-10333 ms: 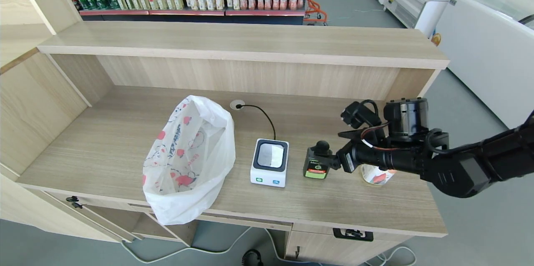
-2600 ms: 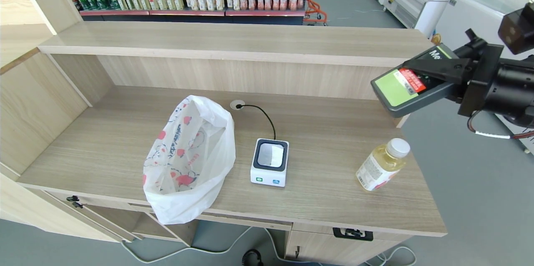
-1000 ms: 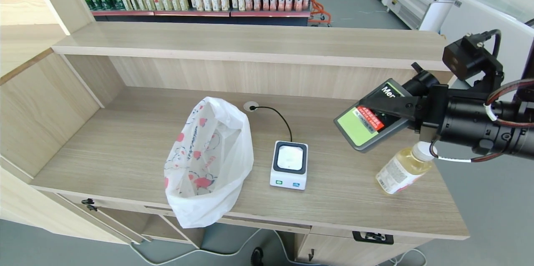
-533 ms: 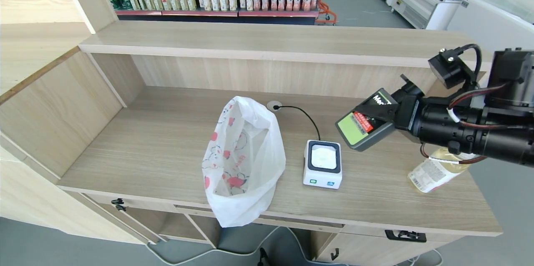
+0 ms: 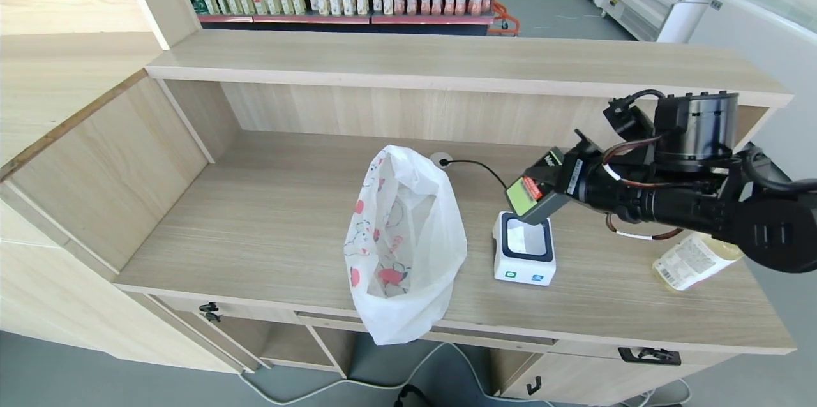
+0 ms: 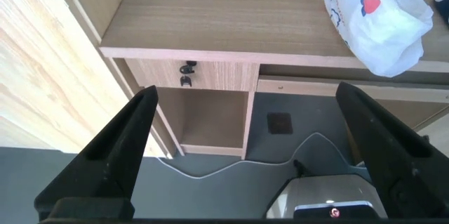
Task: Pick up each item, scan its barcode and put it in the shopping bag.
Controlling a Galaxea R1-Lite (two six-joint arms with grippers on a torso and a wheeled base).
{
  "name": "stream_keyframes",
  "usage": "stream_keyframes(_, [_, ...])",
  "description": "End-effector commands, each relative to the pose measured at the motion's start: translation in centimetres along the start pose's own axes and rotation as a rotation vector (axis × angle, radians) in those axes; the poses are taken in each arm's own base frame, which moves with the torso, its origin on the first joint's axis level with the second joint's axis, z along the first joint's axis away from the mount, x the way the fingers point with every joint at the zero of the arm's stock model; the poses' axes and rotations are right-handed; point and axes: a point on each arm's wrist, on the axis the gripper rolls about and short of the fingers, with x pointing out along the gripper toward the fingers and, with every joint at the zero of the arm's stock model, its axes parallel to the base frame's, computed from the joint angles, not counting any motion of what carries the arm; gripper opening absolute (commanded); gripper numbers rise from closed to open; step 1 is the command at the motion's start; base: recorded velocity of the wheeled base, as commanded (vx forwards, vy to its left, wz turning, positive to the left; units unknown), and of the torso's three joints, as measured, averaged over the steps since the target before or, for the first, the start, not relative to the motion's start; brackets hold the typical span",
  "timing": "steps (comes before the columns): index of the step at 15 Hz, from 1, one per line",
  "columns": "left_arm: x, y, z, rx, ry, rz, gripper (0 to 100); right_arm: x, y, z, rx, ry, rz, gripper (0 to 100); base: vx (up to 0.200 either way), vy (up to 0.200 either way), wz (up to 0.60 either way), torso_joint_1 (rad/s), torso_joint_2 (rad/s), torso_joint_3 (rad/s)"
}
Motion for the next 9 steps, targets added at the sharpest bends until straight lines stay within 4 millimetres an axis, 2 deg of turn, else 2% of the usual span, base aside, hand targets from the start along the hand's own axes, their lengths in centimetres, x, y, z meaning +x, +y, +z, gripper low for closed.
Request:
stream_keyframes(1, [0.0,0.0,0.0,-0.001,-0.001,0.0,100,2.4,-2.0,-0.9,-0.015,0.027,-0.089,0,0.0,0.0,0.0,0.0,0.0,0.0])
stream_keyframes(3, [0.0,0.0,0.0,-0.001,-0.001,0.0,100,2.9,-2.7,-1.3,-0.01,0.037,-0.122,0,0.0,0.0,0.0,0.0,0.0,0.0])
stream_keyframes(9, [0.0,0.0,0.0,0.001,-0.001,0.0,100,4.0,-2.8,-1.8,-0.018,0.029,-0.107,0,0.0,0.0,0.0,0.0,0.0,0.0])
